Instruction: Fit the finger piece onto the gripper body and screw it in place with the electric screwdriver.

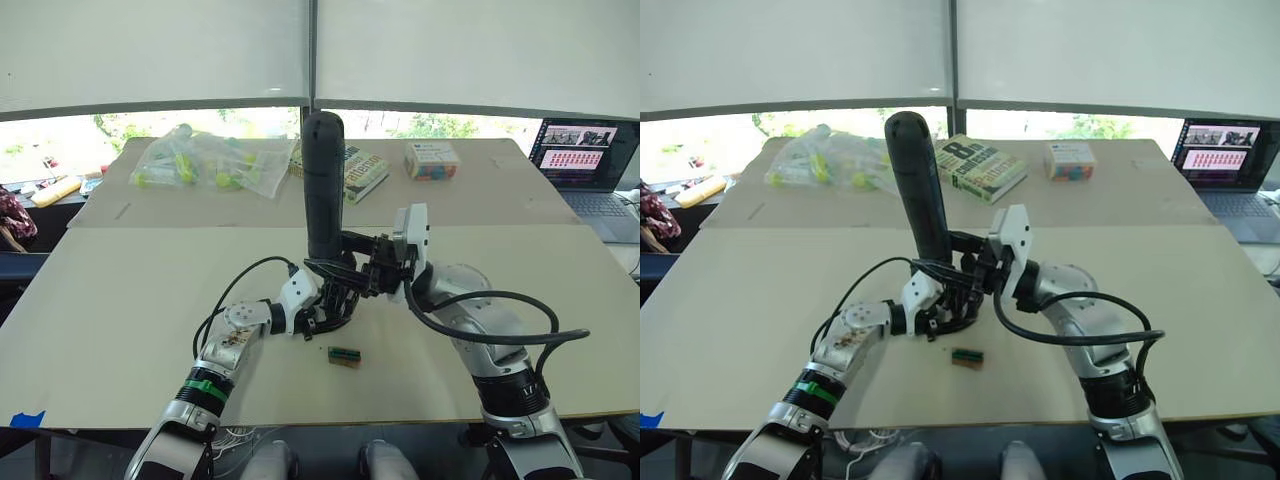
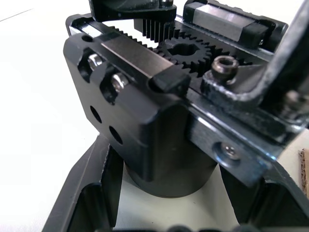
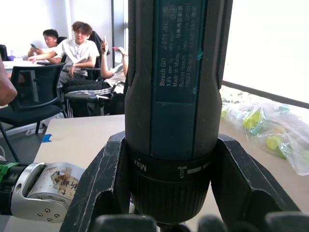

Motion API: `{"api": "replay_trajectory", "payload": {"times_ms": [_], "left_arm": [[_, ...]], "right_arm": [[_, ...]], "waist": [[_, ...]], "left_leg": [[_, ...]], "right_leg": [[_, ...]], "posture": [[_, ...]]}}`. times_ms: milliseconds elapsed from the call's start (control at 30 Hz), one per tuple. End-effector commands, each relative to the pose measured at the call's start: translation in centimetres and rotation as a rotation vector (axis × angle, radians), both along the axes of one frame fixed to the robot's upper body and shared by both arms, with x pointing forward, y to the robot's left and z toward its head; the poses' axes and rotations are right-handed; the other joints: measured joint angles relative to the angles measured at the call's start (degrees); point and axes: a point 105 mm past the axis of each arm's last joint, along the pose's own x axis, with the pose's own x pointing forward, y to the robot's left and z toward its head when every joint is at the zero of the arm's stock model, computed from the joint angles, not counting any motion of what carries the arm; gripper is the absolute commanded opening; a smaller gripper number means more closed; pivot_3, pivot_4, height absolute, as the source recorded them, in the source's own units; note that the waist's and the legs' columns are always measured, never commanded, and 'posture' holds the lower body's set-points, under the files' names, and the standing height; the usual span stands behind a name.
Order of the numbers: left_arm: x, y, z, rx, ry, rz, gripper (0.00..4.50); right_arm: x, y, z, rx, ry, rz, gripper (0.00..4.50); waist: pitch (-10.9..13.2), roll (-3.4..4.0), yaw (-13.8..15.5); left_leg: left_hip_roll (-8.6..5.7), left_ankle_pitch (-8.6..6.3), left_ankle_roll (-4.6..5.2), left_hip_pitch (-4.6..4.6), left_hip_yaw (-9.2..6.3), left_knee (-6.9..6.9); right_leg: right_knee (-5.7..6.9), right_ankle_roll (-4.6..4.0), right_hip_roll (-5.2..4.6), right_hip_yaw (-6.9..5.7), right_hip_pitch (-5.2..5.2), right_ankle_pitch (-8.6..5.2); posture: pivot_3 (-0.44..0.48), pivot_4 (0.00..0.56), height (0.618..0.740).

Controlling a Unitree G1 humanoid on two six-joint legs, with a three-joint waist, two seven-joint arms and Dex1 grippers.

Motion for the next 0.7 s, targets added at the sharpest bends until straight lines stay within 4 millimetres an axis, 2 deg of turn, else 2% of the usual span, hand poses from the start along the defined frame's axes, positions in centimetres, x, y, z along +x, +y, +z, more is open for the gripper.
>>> {"api": "replay_trajectory", "payload": {"times_ms": [33,333,467,700], "left_arm": [[-1.1,-0.3,-1.7,0.031,0.072,-0.033,2.32],[-1.0,-0.3,-1.8,0.030,0.073,-0.030,2.32],[-0.6,0.1,-2.1,0.055,0.065,-0.003,2.32],[0.2,1.0,-2.8,0.072,0.066,0.060,2.32]], "right_arm": [[0.8,-0.3,-3.2,-0.100,0.114,-0.044,1.90],[0.7,-0.1,-2.2,-0.072,0.074,-0.022,1.90],[0.2,0.0,-0.1,-0.027,0.019,0.023,1.90],[-0.7,-0.7,4.8,0.081,-0.102,0.087,1.90]], "waist": [[-0.08,-0.02,0.00],[-0.19,-0.03,0.00],[-0.19,-0.03,0.00],[-0.17,-0.04,0.17]], "left_leg": [[0.00,0.00,0.00,0.00,0.00,0.00],[0.00,0.00,0.00,0.01,0.00,-0.02],[0.00,0.00,0.00,0.00,0.00,-0.02],[-0.02,0.00,0.00,-0.06,0.00,0.01]], "right_leg": [[0.00,0.00,0.00,0.00,0.00,0.00],[-0.01,0.00,-0.01,0.01,0.00,0.00],[-0.02,-0.01,-0.01,0.01,-0.01,0.00],[-0.02,-0.03,-0.06,0.01,-0.05,0.02]], "posture": [[0.000,0.150,0.740],[0.000,0.150,0.740],[0.000,0.150,0.740],[0.000,0.150,0.740]]}}
